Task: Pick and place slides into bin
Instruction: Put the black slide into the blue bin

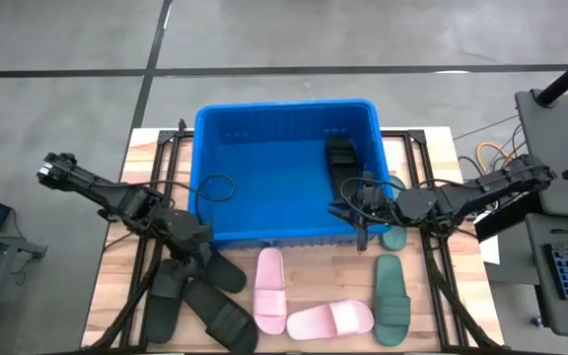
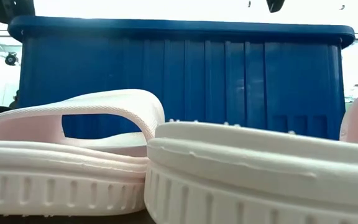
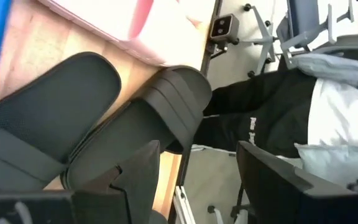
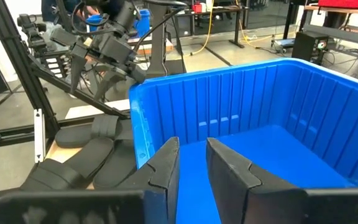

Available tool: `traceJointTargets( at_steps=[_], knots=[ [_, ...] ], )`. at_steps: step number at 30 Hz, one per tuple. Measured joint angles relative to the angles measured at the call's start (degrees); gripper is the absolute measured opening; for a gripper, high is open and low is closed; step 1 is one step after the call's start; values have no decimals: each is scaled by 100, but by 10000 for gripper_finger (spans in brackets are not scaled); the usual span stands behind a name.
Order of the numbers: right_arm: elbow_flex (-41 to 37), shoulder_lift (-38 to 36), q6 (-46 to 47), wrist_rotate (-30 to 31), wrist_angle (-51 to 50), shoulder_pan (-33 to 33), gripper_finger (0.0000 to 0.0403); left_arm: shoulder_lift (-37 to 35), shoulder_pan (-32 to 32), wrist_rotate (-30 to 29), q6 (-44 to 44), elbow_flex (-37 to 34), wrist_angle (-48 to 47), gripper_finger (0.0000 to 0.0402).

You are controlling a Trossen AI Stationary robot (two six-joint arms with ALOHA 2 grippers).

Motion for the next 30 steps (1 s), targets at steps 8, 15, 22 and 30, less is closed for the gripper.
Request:
traceJointTargets(
  at_steps=[8, 15, 22, 30],
  knots=[
    [0, -1, 0, 1, -121, 0, 67, -360, -230, -590, -248, 520, -895, 198],
    [0, 0, 2, 2, -140, 0, 65, -121, -507, -969, -174, 1207, -1136, 198],
    [0, -1, 21, 2, -146, 0, 62, 712, -1219, -963, -170, 1510, -1137, 198],
    [0, 0, 22, 1, -146, 0, 63, 1314, -2074, -1705, -484, 1526, -625, 198]
  ],
)
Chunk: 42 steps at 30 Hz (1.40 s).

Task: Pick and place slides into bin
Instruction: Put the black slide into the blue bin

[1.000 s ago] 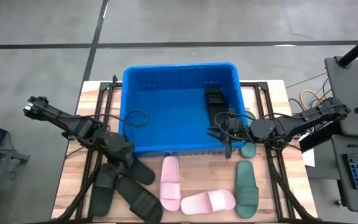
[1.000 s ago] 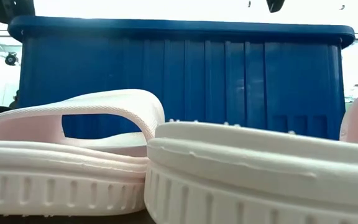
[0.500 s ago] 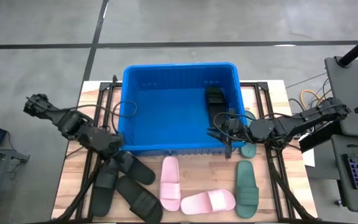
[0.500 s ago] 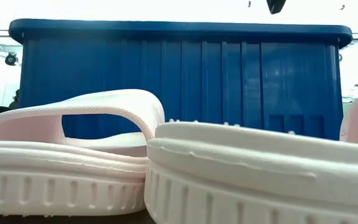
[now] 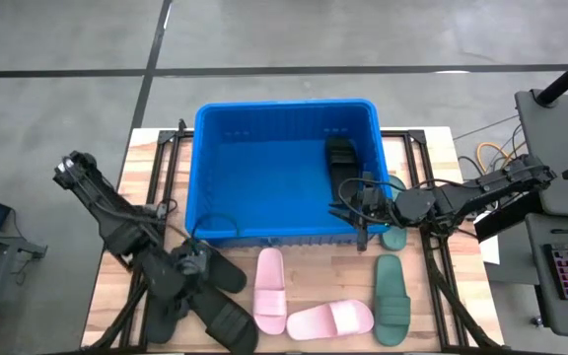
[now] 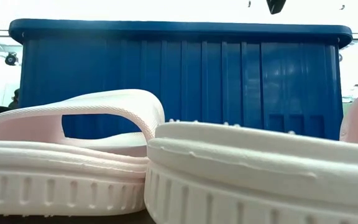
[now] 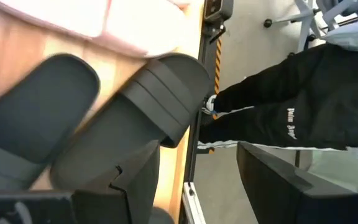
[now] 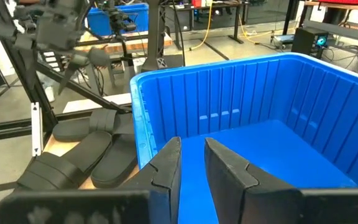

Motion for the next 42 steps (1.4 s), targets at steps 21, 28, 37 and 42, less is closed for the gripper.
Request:
traceJointTargets(
  at_steps=[21, 28, 37, 42],
  knots=[
    [0, 0, 0, 1, 2, -2, 61, 327, -1294, -1256, -2329, -2077, 3331, 198],
    [0, -2, 0, 1, 2, 0, 61, 300, -1295, -1315, -2983, -3115, 4432, 198],
    [0, 0, 0, 1, 0, -2, 61, 570, -1290, -1587, -3163, -3507, 5539, 198],
    [0, 0, 2, 1, 2, -2, 59, 964, -1293, -1568, -3142, -3376, 5537, 198]
  ],
)
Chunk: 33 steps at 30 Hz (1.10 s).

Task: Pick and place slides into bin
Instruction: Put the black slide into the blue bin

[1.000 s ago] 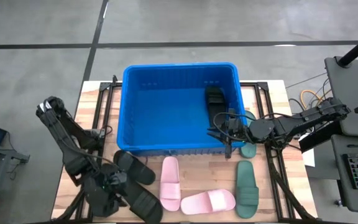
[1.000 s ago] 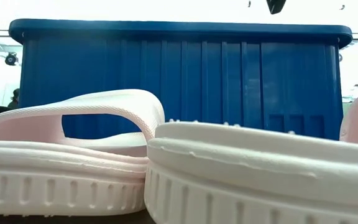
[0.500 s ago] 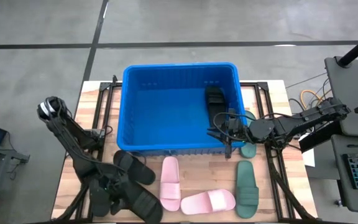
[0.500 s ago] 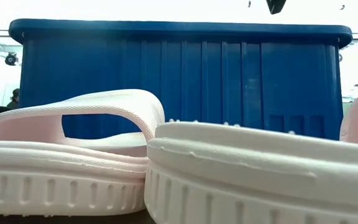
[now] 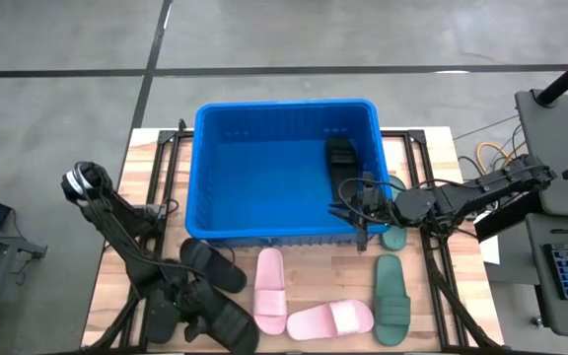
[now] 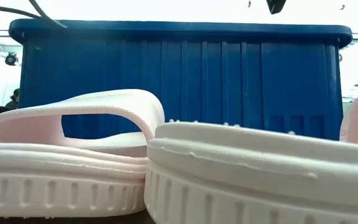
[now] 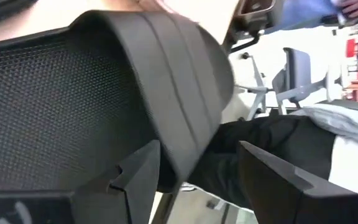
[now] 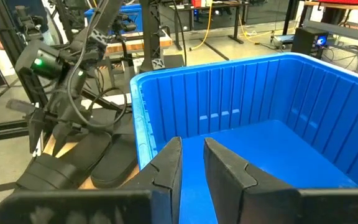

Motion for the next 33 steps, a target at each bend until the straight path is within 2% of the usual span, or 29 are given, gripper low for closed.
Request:
traceJointTargets(
  at_steps=[15, 22, 25, 33],
  knots=[
    [0, -1, 0, 0, -2, 2, 59, 552, 3, -28, 20, -1, 880, 198],
    [0, 0, 0, 0, 0, 2, 59, 489, 3, 17, 78, -87, 969, 192],
    [0, 0, 0, 0, 0, 2, 59, 436, 3, 106, 191, -103, 965, 160],
    [0, 0, 0, 0, 4, 2, 59, 406, 4, 185, 151, -196, 969, 27]
  ],
)
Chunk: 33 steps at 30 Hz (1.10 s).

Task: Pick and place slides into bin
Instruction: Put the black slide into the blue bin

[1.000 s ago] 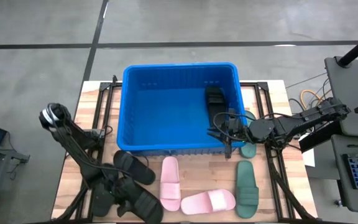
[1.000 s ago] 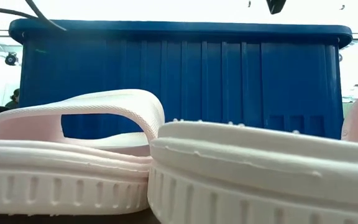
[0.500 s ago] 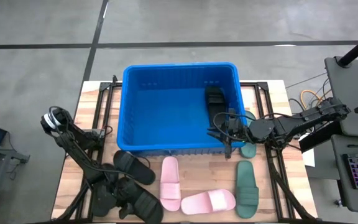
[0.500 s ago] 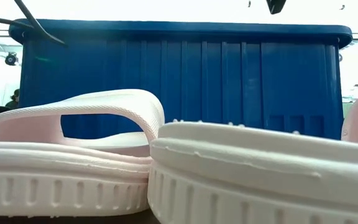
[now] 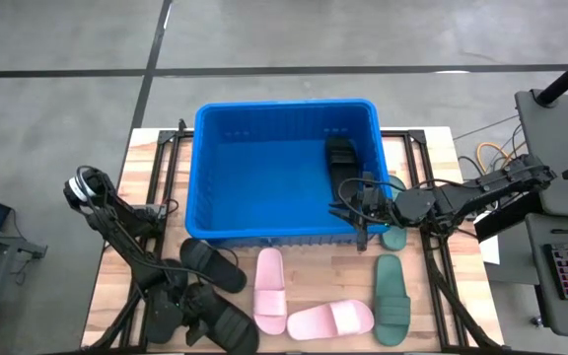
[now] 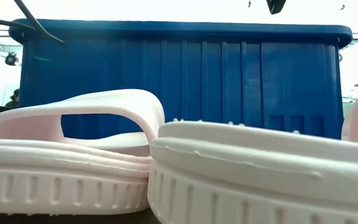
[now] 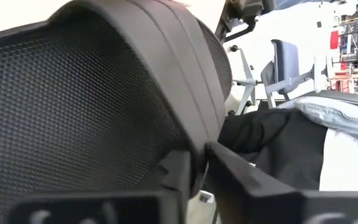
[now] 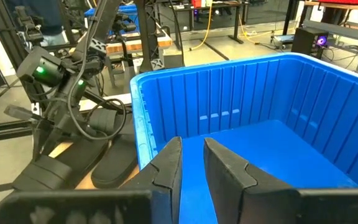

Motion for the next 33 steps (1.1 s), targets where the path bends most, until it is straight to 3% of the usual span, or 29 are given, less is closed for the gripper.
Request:
traceJointTargets(
  at_steps=[2, 13, 19, 33],
  knots=[
    [0, -1, 0, 0, 0, 0, 58, -2, -1, -1, 0, -28, 37, 8],
    [0, 0, -2, 0, 2, 0, 57, -429, -7, 687, 106, -234, 17, 1],
    [0, -1, -2, 0, 0, 0, 57, -1174, 3, 612, 599, -265, -7, 1],
    [0, -2, -157, -1, -4, 0, 57, -2383, 26, 321, 816, -207, -113, 0]
  ],
)
